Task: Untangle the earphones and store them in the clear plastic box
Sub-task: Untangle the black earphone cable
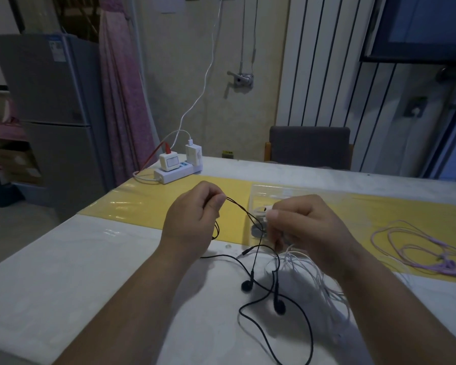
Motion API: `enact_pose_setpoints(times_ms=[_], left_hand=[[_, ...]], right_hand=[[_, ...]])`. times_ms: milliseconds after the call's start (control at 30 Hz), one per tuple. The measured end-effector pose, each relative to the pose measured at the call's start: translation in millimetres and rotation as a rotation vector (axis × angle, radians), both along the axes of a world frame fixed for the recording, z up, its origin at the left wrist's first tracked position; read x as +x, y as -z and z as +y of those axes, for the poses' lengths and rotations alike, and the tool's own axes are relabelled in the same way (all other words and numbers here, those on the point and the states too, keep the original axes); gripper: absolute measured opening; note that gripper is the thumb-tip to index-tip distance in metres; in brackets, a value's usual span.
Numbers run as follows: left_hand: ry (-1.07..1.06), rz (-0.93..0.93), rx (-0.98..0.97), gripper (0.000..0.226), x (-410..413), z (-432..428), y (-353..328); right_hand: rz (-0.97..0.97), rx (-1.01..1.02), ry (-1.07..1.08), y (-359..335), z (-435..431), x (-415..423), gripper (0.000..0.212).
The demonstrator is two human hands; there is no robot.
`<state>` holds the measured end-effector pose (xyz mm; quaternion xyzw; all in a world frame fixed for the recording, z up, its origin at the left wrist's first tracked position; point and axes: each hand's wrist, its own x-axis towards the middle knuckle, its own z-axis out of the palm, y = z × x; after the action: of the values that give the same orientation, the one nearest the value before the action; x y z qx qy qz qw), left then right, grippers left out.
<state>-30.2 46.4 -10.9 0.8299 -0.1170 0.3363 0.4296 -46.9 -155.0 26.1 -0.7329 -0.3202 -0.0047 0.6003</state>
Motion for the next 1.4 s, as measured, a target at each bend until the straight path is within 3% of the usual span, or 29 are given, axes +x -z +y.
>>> enact_pose_setpoints(times_ms=[100, 167, 267, 367, 400, 500, 700, 867, 1000, 1100, 1267, 1400], left_hand=[[0.028, -0.009, 0.018, 0.015, 1, 0, 1], [0.038, -0.014, 0.028, 0.016, 1, 0, 1], [0.055, -0.026, 0.036, 0.016, 1, -1, 2], [0.093, -0.036, 0.046, 0.014, 0, -2, 1], [0.102, -0.037, 0.045, 0.013, -1, -2, 1], [0.080, -0.048, 0.038, 0.006, -1, -3, 1], [-0.175, -0.013, 0.215, 0.003, 7, 0, 4], [-0.378, 0.306, 0.039, 0.039, 10, 17, 2], [-0.363, 0.637, -0.282, 0.049, 10, 16, -9], [-0.145, 0.807, -0.565, 0.043, 8, 13, -14], [0.457, 0.690, -1.008, 0.016, 0, 16, -15], [0.679, 0.543, -1.094, 0.026, -2, 13, -18]], right_hand=[[-0.261, -0.191, 0.227, 5, 2, 4, 0.021], [-0.315, -0.216, 0.330, 10, 6, 4, 0.020], [-0.231, -0.223, 0.434, 18, 14, 5, 0.005], [-0.078, -0.331, 0.375, 25, 23, 3, 0.033], [-0.037, -0.320, 0.354, 27, 27, 2, 0.036], [0.006, -0.213, 0.384, 26, 33, 1, 0.013], [0.135, 0.188, 0.350, 11, 24, 0, 0.021], [0.116, 0.307, 0.281, 5, 21, -3, 0.022], [0.156, 0.396, 0.230, -1, 18, -7, 0.028], [0.214, 0.374, 0.264, -1, 19, -6, 0.040], [0.236, 0.219, 0.416, 9, 22, 0, 0.039], [0.198, 0.094, 0.465, 16, 23, 4, 0.042]])
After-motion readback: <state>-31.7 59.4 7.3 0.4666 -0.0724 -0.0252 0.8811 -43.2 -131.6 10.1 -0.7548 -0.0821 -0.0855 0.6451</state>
